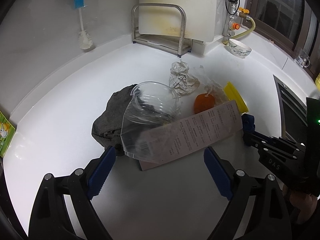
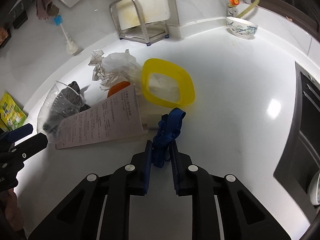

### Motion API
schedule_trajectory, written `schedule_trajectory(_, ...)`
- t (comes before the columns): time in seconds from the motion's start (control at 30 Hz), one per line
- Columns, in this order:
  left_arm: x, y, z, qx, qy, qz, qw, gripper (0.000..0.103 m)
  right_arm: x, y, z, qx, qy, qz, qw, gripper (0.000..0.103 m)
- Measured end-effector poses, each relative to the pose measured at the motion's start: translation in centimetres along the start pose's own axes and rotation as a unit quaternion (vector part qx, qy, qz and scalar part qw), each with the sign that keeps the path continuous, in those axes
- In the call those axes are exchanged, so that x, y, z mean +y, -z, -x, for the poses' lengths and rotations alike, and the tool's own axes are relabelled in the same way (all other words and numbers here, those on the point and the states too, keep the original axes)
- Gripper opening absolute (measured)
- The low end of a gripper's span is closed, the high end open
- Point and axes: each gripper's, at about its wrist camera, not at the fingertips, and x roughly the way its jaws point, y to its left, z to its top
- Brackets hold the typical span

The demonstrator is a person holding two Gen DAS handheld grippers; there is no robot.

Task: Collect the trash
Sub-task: 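Grasp the blue strap with the right gripper, then grasp the clear plastic cup with the left gripper while the right holds the strap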

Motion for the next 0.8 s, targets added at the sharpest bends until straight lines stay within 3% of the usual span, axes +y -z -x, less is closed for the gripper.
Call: schedule_trajectory(0.8, -0.6, -1.5, -3.3, -0.008, -0.014, -0.018, 0.9997, 0.088, -1.9, 1.9, 3.2, -0.012, 0.001, -0.05, 0.999, 0.017)
